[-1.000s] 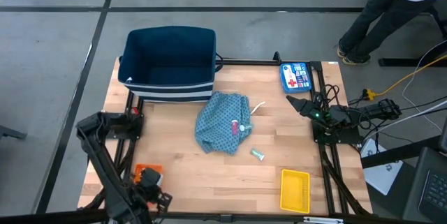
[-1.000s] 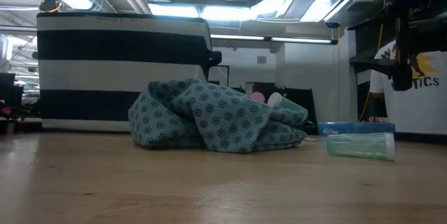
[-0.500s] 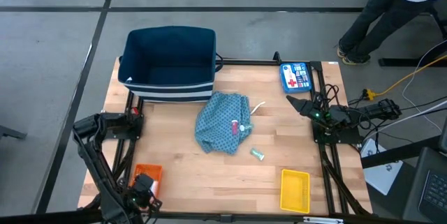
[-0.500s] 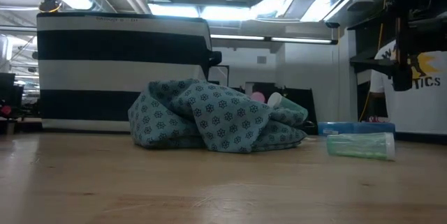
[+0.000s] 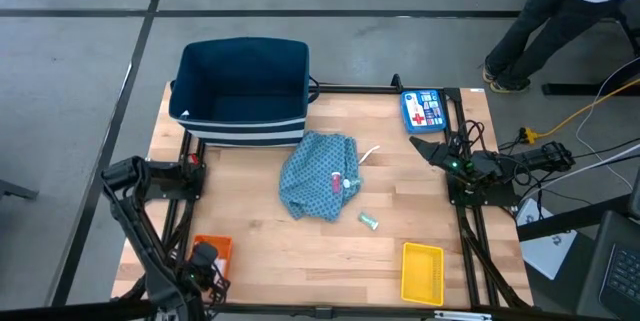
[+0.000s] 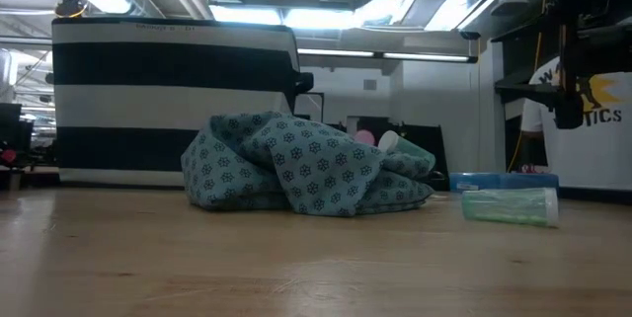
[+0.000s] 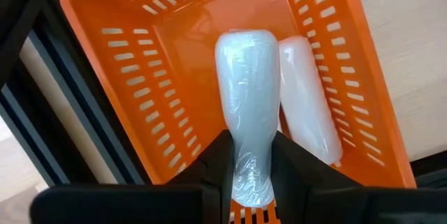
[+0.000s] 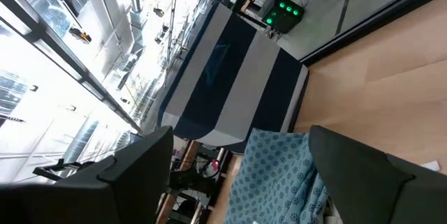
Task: Pick & Place Medicine items
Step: Put the white rolled gauze into the orange bin
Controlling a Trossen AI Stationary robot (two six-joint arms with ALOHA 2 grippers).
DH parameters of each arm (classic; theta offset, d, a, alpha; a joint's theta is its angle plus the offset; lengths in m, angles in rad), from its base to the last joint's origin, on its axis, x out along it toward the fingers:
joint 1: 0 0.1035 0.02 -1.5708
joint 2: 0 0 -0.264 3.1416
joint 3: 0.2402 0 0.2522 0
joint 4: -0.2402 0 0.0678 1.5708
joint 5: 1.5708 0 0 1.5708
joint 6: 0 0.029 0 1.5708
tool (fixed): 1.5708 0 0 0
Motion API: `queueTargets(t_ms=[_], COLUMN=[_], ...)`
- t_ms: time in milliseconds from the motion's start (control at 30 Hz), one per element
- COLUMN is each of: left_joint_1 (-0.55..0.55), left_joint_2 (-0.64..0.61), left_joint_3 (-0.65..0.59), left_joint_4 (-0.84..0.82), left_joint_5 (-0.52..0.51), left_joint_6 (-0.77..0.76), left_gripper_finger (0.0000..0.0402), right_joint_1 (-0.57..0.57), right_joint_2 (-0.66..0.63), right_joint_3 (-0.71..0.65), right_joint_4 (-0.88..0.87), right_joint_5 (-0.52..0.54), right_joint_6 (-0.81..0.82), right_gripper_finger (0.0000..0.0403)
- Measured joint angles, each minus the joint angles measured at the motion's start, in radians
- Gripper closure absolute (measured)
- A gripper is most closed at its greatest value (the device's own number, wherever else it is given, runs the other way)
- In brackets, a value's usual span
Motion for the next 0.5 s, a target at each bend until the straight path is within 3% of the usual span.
queueTargets(t_ms=[500], left_joint_1=[-0.014], left_joint_2=[-0.015], left_joint_3=[-0.093], left_joint_4=[0.134], left_joint_5=[0.037], left_joint_6=[-0.015], left_gripper_finger=[0.0332], right_joint_1=[0.000], right_joint_2=[0.000], right_joint_3=[0.000], right_joint_4=[0.000], right_joint_5=[0.000], right_joint_6=[-0.003], right_gripper_finger=[0.0069])
